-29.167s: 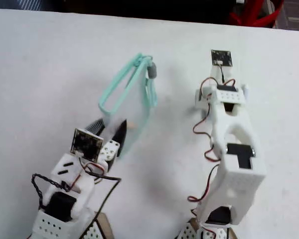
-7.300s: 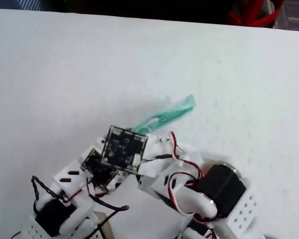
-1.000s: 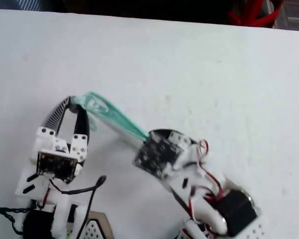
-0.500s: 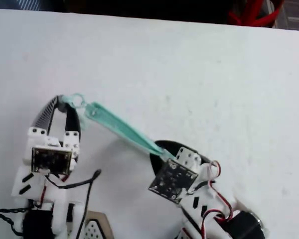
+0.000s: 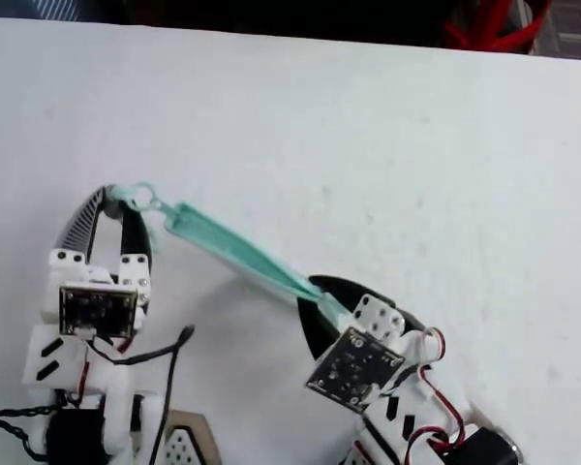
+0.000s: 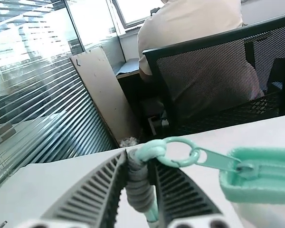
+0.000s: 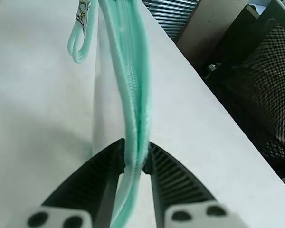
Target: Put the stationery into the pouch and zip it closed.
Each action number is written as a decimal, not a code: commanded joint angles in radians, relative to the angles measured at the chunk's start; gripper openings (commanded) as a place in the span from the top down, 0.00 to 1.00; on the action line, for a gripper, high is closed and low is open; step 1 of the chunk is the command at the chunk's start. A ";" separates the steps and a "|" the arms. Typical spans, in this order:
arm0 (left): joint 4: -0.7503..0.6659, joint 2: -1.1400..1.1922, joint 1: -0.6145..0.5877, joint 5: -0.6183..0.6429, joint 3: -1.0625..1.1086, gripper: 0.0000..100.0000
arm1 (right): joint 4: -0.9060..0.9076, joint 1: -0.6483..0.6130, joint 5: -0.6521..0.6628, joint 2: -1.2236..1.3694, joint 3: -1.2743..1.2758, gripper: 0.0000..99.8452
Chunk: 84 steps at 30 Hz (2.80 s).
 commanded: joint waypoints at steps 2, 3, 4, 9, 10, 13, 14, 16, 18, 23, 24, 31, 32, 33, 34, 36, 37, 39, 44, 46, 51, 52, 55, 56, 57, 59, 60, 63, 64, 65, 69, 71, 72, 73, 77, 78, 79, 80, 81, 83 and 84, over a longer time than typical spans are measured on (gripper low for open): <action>-0.038 -0.004 -0.067 0.000 0.011 0.98 | 0.019 0.033 -0.021 -0.004 -0.008 0.98; -0.038 -0.004 -0.065 0.000 0.018 0.98 | 0.019 0.031 -0.021 -0.002 -0.005 0.98; -0.038 -0.004 -0.058 0.000 0.026 0.98 | 0.019 0.024 -0.021 -0.002 -0.003 0.98; -0.031 -0.005 -0.013 0.037 0.026 0.82 | -0.008 -0.002 -0.021 0.001 -0.002 0.98; -0.028 -0.005 -0.015 0.098 0.015 0.78 | -0.018 -0.002 -0.023 0.012 -0.003 0.98; 0.064 -0.005 -0.019 0.221 -0.072 0.76 | -0.048 0.002 -0.029 0.081 -0.008 0.98; 0.115 -0.005 -0.015 0.219 -0.110 0.76 | -0.065 0.004 -0.029 0.110 -0.008 0.98; 0.193 -0.005 0.012 0.219 -0.178 0.76 | -0.108 0.004 -0.029 0.170 -0.012 0.98; 0.235 -0.004 0.050 0.218 -0.206 0.76 | -0.140 0.008 -0.029 0.228 -0.043 0.98; 0.304 0.027 0.122 0.075 -0.167 0.77 | -0.153 0.105 -0.106 0.371 -0.199 0.98; 0.307 0.050 0.124 0.043 -0.153 0.78 | -0.151 0.125 -0.121 0.400 -0.224 0.98; 0.503 0.159 0.042 0.169 -0.166 0.79 | -0.142 0.179 -0.143 0.553 -0.261 0.98; 0.539 0.153 0.012 0.158 -0.181 0.79 | -0.134 0.180 -0.143 0.561 -0.261 0.98; 0.552 0.147 -0.002 0.143 -0.198 0.79 | -0.133 0.180 -0.143 0.564 -0.258 0.98; 0.559 0.140 -0.005 0.129 -0.210 0.79 | -0.124 0.180 -0.143 0.565 -0.258 0.98; 0.539 0.124 -0.002 0.095 -0.210 0.79 | -0.113 0.174 -0.143 0.565 -0.258 0.98; 0.516 0.113 -0.002 0.064 -0.209 0.79 | -0.105 0.174 -0.143 0.565 -0.262 0.98; 0.473 0.077 -0.007 0.008 -0.215 0.79 | -0.104 0.174 -0.143 0.565 -0.262 0.98; 0.315 -0.018 -0.007 -0.015 -0.209 0.83 | -0.102 0.177 -0.143 0.565 -0.261 0.98; 0.226 -0.008 -0.007 -0.015 -0.183 0.92 | -0.102 0.180 -0.143 0.565 -0.261 0.98; 0.018 -0.008 -0.008 -0.014 -0.041 0.96 | -0.081 0.182 -0.143 0.565 -0.262 0.98; -0.028 -0.008 -0.019 -0.014 -0.002 0.97 | -0.081 0.183 -0.143 0.565 -0.264 0.98; -0.138 -0.008 -0.084 0.023 0.147 0.97 | -0.087 0.245 -0.143 0.568 -0.311 0.98; -0.164 -0.008 -0.110 0.063 0.196 0.97 | -0.087 0.285 -0.143 0.575 -0.345 0.98; -0.184 -0.008 -0.128 0.106 0.242 0.97 | -0.088 0.325 -0.143 0.575 -0.379 0.98; -0.216 -0.008 -0.142 0.150 0.302 0.97 | -0.110 0.397 -0.137 0.575 -0.442 0.98; -0.222 -0.008 -0.137 0.158 0.315 0.97 | -0.128 0.427 -0.135 0.576 -0.470 0.98; -0.221 -0.007 -0.077 0.161 0.339 0.97 | -0.208 0.503 -0.133 0.578 -0.514 0.98; -0.222 -0.007 -0.053 0.161 0.356 0.97 | -0.245 0.527 -0.133 0.579 -0.517 0.98; -0.229 -0.007 -0.028 0.163 0.377 0.97 | -0.282 0.550 -0.133 0.591 -0.519 0.98; -0.281 -0.007 0.051 0.163 0.453 0.97 | -0.441 0.648 -0.133 0.713 -0.523 0.98; -0.298 -0.007 0.067 0.163 0.471 0.97 | -0.532 0.680 -0.133 0.802 -0.537 0.98; -0.295 -0.007 0.071 0.163 0.473 0.97 | -0.564 0.691 -0.135 0.843 -0.559 0.98; -0.295 -0.007 0.077 0.163 0.473 0.97 | -0.585 0.694 -0.135 0.886 -0.589 0.98; -0.267 -0.005 0.122 0.163 0.473 0.97 | -0.604 0.662 -0.135 1.043 -0.764 0.98; -0.265 -0.005 0.131 0.163 0.473 0.97 | -0.604 0.648 -0.135 1.086 -0.816 0.98; -0.265 -0.005 0.136 0.161 0.473 0.97 | -0.604 0.638 -0.135 1.132 -0.868 0.98; -0.265 -0.005 0.136 0.161 0.473 0.97 | -0.604 0.631 -0.135 1.179 -0.925 0.98; -0.265 -0.005 0.131 0.161 0.473 0.97 | -0.601 0.630 -0.135 1.227 -0.982 0.98; -0.267 -0.005 0.130 0.155 0.473 0.97 | -0.596 0.633 -0.135 1.328 -1.088 0.98; -0.267 -0.005 0.130 0.153 0.473 0.97 | -0.593 0.633 -0.135 1.372 -1.134 0.98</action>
